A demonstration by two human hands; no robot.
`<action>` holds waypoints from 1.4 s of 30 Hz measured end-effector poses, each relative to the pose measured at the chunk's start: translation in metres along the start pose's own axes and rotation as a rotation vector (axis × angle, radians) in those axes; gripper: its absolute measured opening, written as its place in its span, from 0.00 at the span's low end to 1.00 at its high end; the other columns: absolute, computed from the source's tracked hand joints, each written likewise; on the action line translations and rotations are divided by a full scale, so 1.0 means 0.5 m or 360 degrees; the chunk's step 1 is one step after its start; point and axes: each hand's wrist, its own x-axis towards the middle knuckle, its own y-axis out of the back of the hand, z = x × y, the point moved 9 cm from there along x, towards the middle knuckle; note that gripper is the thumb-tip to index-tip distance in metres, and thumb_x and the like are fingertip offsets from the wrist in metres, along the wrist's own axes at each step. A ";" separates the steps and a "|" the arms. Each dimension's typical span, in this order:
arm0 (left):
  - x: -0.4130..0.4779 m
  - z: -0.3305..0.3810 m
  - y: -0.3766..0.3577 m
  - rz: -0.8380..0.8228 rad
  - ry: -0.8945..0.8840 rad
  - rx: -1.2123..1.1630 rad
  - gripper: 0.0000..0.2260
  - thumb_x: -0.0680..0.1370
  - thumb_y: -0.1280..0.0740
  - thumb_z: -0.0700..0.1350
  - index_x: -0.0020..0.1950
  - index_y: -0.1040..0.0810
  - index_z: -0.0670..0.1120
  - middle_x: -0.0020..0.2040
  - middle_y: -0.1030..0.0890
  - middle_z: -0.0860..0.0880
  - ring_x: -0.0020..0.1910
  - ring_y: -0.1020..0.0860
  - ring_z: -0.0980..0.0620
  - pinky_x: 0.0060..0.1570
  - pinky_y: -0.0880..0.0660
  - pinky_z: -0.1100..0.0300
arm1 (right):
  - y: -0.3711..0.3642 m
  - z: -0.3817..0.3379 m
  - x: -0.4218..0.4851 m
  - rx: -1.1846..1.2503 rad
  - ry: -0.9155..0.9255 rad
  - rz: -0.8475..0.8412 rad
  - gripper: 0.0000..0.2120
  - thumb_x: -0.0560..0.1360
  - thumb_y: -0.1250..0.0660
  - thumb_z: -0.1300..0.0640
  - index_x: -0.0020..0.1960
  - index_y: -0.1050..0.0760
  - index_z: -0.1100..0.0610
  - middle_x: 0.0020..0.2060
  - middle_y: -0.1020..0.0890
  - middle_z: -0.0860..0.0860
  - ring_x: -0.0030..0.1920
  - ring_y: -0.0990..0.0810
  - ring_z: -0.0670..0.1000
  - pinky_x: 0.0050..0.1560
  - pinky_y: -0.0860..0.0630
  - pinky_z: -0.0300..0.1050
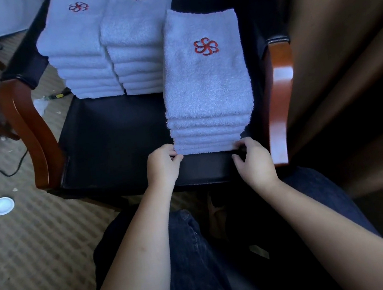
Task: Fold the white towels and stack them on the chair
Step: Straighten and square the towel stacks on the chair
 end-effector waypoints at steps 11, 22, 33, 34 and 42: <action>0.035 -0.008 -0.027 0.0058 0.0017 0.0093 0.02 0.77 0.31 0.37 0.47 0.22 0.42 0.40 0.22 0.51 0.40 0.25 0.51 0.40 0.31 0.61 | 0.012 0.042 0.055 0.0406 -0.0256 0.0150 0.13 0.74 0.30 0.62 0.38 0.30 0.49 0.33 0.21 0.44 0.38 0.20 0.52 0.43 0.24 0.40; 0.014 -0.008 -0.006 0.0198 -0.0114 0.0232 0.05 0.76 0.29 0.40 0.43 0.23 0.41 0.39 0.22 0.47 0.39 0.23 0.46 0.36 0.27 0.56 | 0.015 0.035 0.040 0.0161 -0.0129 0.0109 0.01 0.76 0.33 0.61 0.46 0.24 0.57 0.40 0.18 0.51 0.40 0.22 0.52 0.44 0.27 0.43; -0.098 0.077 -0.075 0.0120 -0.0908 0.0675 0.20 0.65 0.24 0.31 0.56 0.18 0.38 0.52 0.17 0.45 0.53 0.18 0.47 0.55 0.23 0.56 | -0.071 -0.064 -0.047 -0.0583 0.0749 -0.0134 0.23 0.63 0.28 0.72 0.58 0.22 0.65 0.53 0.19 0.57 0.54 0.19 0.60 0.55 0.22 0.54; -0.095 0.077 -0.083 0.0093 -0.0897 0.0684 0.20 0.65 0.23 0.31 0.57 0.19 0.38 0.53 0.17 0.45 0.54 0.18 0.47 0.57 0.24 0.55 | -0.077 -0.061 -0.045 -0.0621 0.0738 -0.0144 0.23 0.64 0.27 0.70 0.59 0.23 0.65 0.54 0.18 0.57 0.55 0.19 0.59 0.57 0.23 0.55; -0.028 0.081 -0.115 -0.0035 -0.0854 0.0695 0.18 0.77 0.32 0.37 0.67 0.25 0.38 0.66 0.23 0.44 0.67 0.26 0.46 0.69 0.34 0.50 | -0.091 -0.053 0.008 -0.0747 0.0516 -0.0197 0.23 0.82 0.44 0.55 0.75 0.38 0.61 0.74 0.35 0.54 0.76 0.41 0.53 0.76 0.51 0.49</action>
